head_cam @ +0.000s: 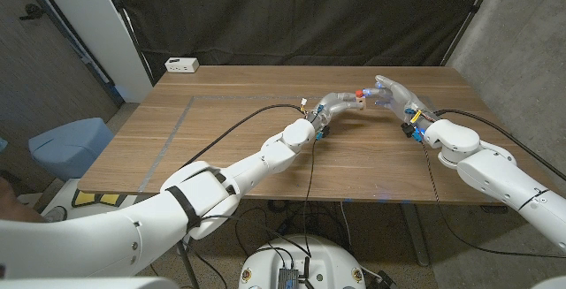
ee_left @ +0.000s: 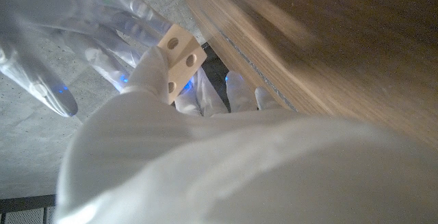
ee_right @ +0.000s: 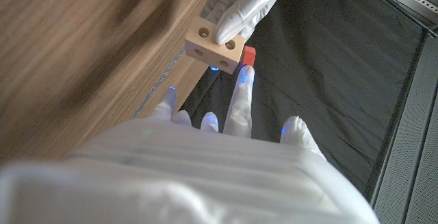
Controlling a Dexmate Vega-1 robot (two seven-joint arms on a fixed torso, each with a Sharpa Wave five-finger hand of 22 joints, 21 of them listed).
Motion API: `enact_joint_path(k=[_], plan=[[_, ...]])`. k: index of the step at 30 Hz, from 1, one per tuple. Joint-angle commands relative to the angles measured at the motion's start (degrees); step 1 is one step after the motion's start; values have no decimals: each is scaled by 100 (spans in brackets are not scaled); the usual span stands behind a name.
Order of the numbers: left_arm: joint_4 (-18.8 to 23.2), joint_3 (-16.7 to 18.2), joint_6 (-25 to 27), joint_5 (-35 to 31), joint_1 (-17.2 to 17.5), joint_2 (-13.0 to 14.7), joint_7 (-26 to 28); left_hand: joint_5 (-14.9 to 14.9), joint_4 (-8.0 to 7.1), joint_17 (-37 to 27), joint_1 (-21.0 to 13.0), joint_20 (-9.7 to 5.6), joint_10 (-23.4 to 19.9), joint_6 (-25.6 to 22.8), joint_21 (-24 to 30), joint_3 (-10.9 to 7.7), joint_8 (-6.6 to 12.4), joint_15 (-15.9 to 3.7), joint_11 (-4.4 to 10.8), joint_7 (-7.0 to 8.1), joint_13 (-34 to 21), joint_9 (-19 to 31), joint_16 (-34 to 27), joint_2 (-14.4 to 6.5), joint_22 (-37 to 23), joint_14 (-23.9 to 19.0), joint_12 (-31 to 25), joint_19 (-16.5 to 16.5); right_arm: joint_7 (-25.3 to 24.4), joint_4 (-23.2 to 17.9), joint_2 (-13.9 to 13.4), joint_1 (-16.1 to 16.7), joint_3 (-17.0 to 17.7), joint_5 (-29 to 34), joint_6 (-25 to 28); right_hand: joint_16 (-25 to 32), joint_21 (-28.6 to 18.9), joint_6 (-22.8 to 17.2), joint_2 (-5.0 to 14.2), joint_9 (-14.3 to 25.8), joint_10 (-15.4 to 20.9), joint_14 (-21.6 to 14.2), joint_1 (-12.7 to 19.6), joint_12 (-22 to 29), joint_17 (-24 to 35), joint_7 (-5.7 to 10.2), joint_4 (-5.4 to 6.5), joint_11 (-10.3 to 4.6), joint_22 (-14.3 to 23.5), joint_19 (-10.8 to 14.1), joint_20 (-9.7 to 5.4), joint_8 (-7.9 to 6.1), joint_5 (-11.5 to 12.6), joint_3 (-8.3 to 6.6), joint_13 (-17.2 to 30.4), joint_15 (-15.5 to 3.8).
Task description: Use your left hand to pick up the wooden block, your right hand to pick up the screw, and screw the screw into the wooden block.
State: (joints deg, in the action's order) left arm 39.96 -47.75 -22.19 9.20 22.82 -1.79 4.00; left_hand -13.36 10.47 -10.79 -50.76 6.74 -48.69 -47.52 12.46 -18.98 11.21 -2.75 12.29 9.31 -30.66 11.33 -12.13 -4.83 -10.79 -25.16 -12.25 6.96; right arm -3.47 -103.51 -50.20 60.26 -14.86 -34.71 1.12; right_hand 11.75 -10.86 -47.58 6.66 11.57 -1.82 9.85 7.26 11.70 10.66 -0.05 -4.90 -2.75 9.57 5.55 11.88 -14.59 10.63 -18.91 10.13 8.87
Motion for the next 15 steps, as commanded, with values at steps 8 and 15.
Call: enact_joint_path(k=[8,15], plan=[[30,-3,25,-4,28,2,14,-23,-155,-16,-25,-43,-47,-110,13,-201,33,-251,-4,-22,-32,21,-28,-61,-19,-50,-46,16,130,-21,-72,63,15,-13,-59,32,-31,-131,44,18,127,24,62,36,18,-12,-13,-26,18,88,0,-51,23,-61,18,-38],[67,-10,62,-19,32,11,37,-23,-151,-16,-30,-44,-51,-106,14,-199,32,-257,-5,-27,-33,21,-28,-59,-19,-49,-48,16,63,-14,-58,127,65,-22,-105,38,-31,-159,47,17,165,-7,67,34,17,-12,-17,-27,17,105,3,-48,23,-68,18,-50]])
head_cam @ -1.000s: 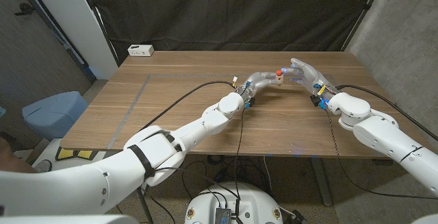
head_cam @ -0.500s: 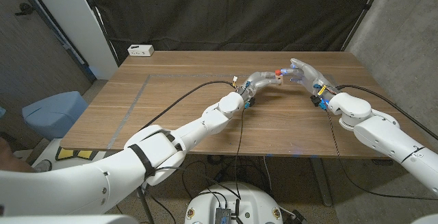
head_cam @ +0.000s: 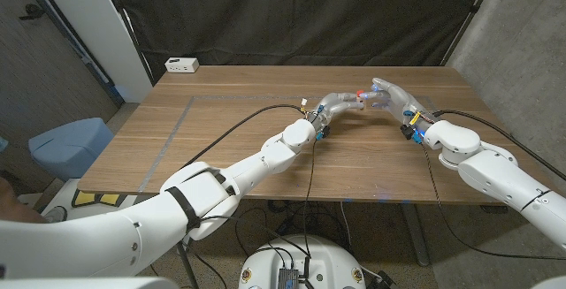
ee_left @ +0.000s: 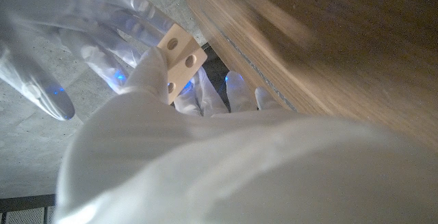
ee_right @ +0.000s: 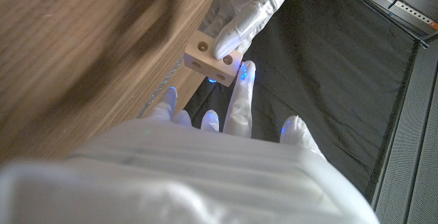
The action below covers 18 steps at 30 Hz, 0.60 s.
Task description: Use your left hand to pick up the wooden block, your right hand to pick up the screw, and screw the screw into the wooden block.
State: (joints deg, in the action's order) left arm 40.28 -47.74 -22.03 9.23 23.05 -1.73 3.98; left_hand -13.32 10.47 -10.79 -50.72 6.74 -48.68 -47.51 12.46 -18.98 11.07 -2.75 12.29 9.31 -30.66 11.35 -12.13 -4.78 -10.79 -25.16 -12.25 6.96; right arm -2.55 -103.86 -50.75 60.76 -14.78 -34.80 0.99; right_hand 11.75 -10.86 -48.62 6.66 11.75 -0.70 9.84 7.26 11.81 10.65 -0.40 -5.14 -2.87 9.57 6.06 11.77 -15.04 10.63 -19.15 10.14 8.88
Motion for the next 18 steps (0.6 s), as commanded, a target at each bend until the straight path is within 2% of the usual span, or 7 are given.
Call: enact_joint_path(k=[1,10,18], plan=[[41,-9,52,-17,11,6,36,-26,-152,-16,-33,-44,-51,-102,14,-198,44,-256,-5,-33,-33,20,-29,-63,-19,-48,-48,16,-34,25,-16,96,67,10,-123,39,-31,-60,46,-1,61,-13,68,24,18,20,7,-6,17,56,14,-3,23,-45,17,-52],[113,-25,88,-40,29,28,45,-27,-152,-16,-36,-44,-50,-104,12,-202,46,-254,-4,-36,-34,20,-29,-69,-19,-49,-48,13,-390,-62,12,250,220,138,-189,63,-54,-84,45,-2,157,-120,86,29,13,24,-6,23,17,147,-19,15,23,-62,17,-41],[225,-30,129,-54,68,68,56,-27,-147,-16,-43,-41,-51,-102,14,-201,45,-255,-3,-31,-34,20,-28,-66,-19,-47,-49,16,-453,-61,37,262,257,183,-188,45,-72,193,24,-4,131,-154,113,-22,7,80,-33,83,16,272,-4,164,19,-80,20,-32]])
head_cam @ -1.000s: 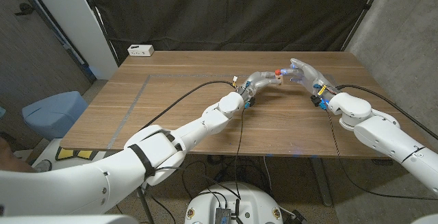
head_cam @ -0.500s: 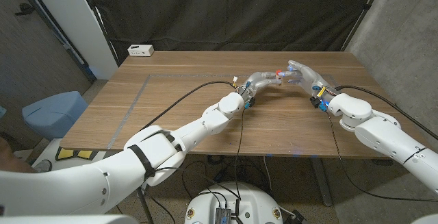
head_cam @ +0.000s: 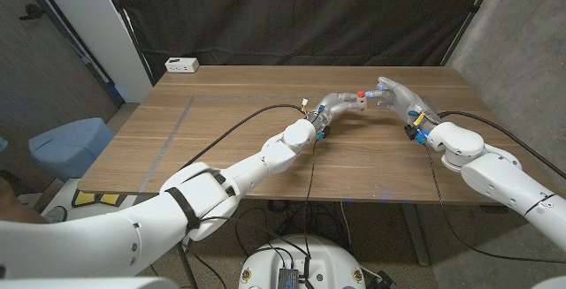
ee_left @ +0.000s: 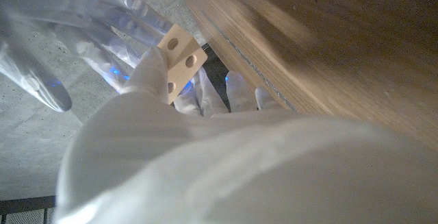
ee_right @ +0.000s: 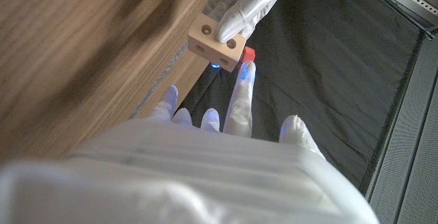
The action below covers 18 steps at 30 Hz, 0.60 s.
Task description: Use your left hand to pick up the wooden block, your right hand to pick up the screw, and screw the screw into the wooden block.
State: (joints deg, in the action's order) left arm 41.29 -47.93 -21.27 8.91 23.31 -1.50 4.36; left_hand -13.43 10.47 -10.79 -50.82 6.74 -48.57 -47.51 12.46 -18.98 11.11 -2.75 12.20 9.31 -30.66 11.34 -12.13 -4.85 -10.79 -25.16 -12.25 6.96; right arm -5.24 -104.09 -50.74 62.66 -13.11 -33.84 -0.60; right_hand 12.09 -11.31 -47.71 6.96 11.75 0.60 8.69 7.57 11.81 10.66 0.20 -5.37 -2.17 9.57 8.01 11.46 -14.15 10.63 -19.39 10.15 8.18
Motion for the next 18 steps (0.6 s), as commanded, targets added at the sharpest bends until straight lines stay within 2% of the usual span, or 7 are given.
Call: enact_joint_path(k=[1,7,11,18], plan=[[133,-12,57,-25,44,48,21,-16,-152,-18,-29,-42,-65,-104,13,-201,42,-257,6,-30,-34,20,-29,-64,-19,-46,-50,16,-188,-36,43,72,94,83,-27,7,-32,118,-9,-4,-19,-36,84,-33,6,27,-13,21,16,99,17,85,18,-57,19,39],[175,-14,78,-29,52,65,10,-16,-149,-16,-32,-44,-62,-108,15,-201,43,-256,6,-30,-35,20,-29,-60,-19,-48,-49,20,-114,17,37,38,84,109,-58,-23,-9,368,-23,-5,-159,-5,88,-100,13,102,-24,2,13,124,-39,209,14,-61,22,51],[167,-21,71,-38,42,62,3,-15,-150,-16,-31,-44,-60,-106,14,-200,42,-252,6,-27,-35,20,-29,-59,-19,-48,-48,17,-55,58,44,-19,65,99,-45,-59,36,557,-46,-6,-318,80,59,-148,26,139,-15,-44,12,53,10,287,9,-45,24,77],[156,-24,73,-46,33,56,10,-15,-151,-16,-30,-43,-57,-103,14,-198,41,-246,6,-23,-35,20,-30,-59,-19,-49,-47,17,109,169,49,-168,-7,94,-40,-107,87,828,-80,-8,-580,244,-4,-186,43,144,9,24,14,-85,59,363,5,-12,26,118]])
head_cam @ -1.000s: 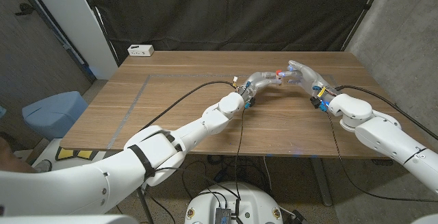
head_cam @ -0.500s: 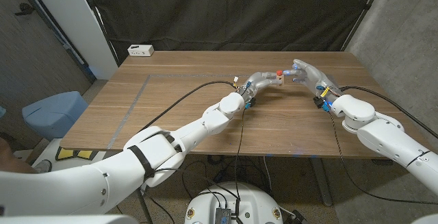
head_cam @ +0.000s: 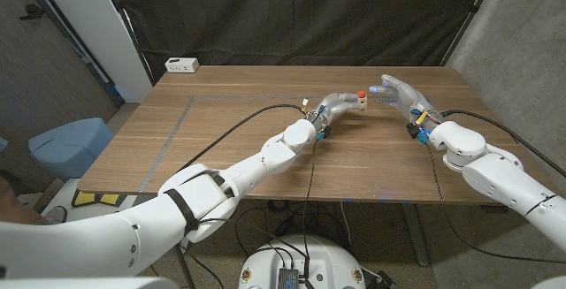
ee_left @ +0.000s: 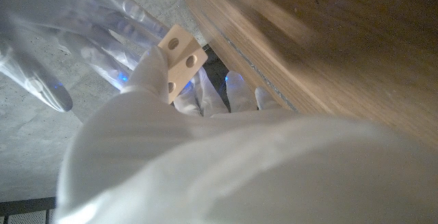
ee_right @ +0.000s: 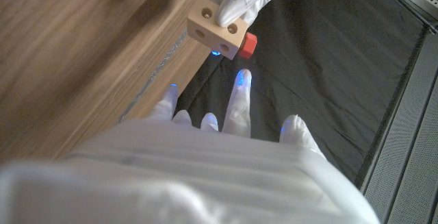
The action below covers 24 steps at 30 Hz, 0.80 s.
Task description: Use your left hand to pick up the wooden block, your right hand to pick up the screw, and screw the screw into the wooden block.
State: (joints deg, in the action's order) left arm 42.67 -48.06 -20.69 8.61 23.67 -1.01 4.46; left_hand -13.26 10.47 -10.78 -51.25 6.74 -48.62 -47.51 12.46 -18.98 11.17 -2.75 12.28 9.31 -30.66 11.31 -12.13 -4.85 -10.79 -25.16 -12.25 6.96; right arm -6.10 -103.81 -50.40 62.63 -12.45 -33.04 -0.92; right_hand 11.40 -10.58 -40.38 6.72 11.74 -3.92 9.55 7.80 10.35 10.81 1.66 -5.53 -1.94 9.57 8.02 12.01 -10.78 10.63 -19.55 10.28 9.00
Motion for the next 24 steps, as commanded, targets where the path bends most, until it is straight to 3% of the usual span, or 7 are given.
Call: enact_joint_path(k=[1,9,24], plan=[[19,-10,15,-13,-3,6,-3,-32,-154,-18,15,-37,-50,-100,13,-199,35,-244,-2,-27,-36,24,-30,-63,-19,-46,-47,15,212,147,14,-186,-82,-1,18,-42,17,116,-59,-8,-154,175,-34,-45,29,-2,27,-1,14,-95,3,31,5,7,12,40],[57,-9,42,-18,9,20,10,-32,-148,-17,7,-43,-48,-105,13,-198,37,-248,-2,-24,-36,24,-29,-59,-19,-43,-46,14,408,242,8,-325,-175,-31,34,-66,53,379,-75,-14,-408,349,-131,-59,52,61,81,19,18,-290,-16,68,7,48,11,63],[192,-8,110,-29,65,75,33,-32,-151,-17,11,-46,-52,-104,13,-196,37,-251,-4,-24,-37,24,-31,-58,-19,-49,-49,16,655,343,-6,-482,-307,-92,61,-67,49,530,-105,-23,-581,490,-240,-43,72,60,141,26,20,-413,10,53,16,90,10,62]])
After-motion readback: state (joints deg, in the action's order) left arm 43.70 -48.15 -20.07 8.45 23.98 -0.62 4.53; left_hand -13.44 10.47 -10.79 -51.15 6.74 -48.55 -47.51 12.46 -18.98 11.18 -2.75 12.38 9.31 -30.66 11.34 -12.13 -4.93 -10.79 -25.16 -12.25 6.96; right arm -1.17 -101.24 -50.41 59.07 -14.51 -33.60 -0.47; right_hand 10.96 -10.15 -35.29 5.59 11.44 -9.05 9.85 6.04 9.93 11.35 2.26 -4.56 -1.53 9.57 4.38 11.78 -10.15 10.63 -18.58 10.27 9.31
